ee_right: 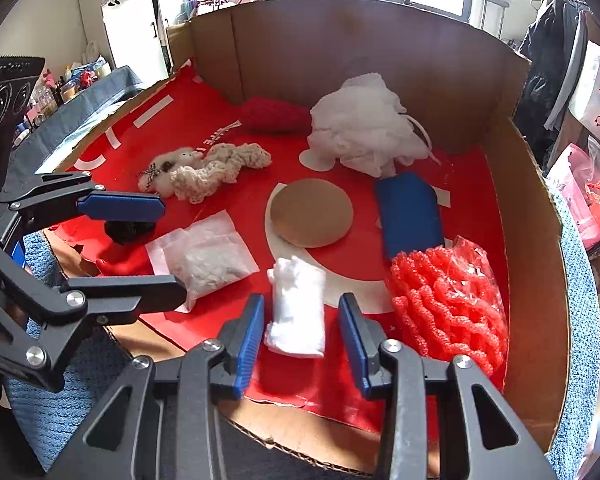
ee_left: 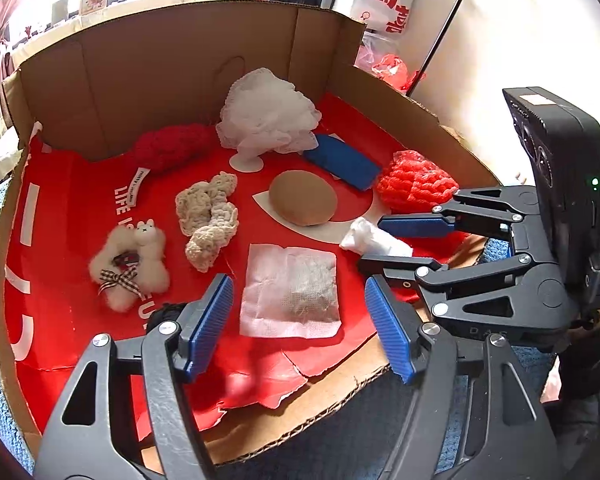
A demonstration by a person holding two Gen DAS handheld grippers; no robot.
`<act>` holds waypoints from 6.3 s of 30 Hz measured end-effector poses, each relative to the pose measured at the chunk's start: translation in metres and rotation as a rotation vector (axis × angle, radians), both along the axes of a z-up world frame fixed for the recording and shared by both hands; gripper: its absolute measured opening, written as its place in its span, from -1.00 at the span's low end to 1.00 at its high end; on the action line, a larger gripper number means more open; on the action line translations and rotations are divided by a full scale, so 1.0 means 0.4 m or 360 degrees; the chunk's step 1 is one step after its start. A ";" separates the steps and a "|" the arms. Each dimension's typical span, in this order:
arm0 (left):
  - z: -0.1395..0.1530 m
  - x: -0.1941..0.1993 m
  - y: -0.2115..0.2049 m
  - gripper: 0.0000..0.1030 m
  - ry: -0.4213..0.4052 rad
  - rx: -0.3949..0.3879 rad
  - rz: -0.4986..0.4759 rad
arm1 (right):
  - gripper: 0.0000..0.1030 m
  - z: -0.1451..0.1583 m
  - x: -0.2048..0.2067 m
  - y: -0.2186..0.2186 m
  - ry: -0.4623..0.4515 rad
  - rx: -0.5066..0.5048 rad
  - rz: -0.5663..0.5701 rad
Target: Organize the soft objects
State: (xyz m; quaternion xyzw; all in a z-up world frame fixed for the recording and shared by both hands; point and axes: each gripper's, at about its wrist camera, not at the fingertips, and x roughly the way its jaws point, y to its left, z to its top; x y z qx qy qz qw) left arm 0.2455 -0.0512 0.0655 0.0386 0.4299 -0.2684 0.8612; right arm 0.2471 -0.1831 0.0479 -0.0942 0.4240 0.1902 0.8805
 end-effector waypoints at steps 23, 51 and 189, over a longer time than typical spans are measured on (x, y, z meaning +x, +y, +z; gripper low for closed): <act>0.114 -0.188 0.068 0.66 -0.0403 -0.0074 0.0256 | 0.88 0.145 -0.156 -0.029 -0.0398 0.0144 -0.0185; 0.012 -0.072 0.077 0.89 -0.0570 0.0048 0.0679 | 1.00 0.054 -0.083 -0.069 -0.0636 0.0113 -0.0497; -0.114 -0.285 0.060 0.95 -0.0059 0.0198 0.0764 | 1.00 -0.082 -0.292 -0.105 -0.0106 0.0027 -0.0615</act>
